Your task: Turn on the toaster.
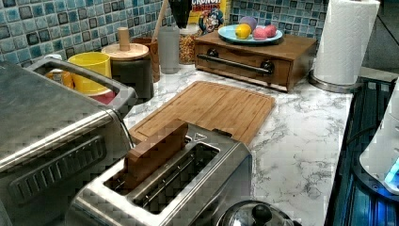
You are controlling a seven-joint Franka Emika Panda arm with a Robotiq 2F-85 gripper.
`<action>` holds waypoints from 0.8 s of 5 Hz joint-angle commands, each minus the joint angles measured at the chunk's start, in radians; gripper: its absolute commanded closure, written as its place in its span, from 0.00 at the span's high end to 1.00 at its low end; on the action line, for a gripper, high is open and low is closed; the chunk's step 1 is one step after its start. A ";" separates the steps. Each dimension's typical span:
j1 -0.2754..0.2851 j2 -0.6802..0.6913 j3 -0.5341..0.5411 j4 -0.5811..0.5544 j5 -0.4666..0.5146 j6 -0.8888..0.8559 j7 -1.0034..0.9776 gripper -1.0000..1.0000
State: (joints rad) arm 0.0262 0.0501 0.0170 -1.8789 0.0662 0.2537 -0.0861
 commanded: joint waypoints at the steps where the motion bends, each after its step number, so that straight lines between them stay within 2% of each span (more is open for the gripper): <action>1: 0.012 -0.101 0.017 -0.147 0.065 0.102 -0.108 0.00; 2: 0.036 -0.133 0.049 -0.210 0.078 0.128 -0.157 0.00; 4: 0.079 -0.224 0.080 -0.327 0.180 0.194 -0.289 0.00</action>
State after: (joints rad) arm 0.0518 -0.1156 0.0367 -2.1875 0.1904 0.4290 -0.2786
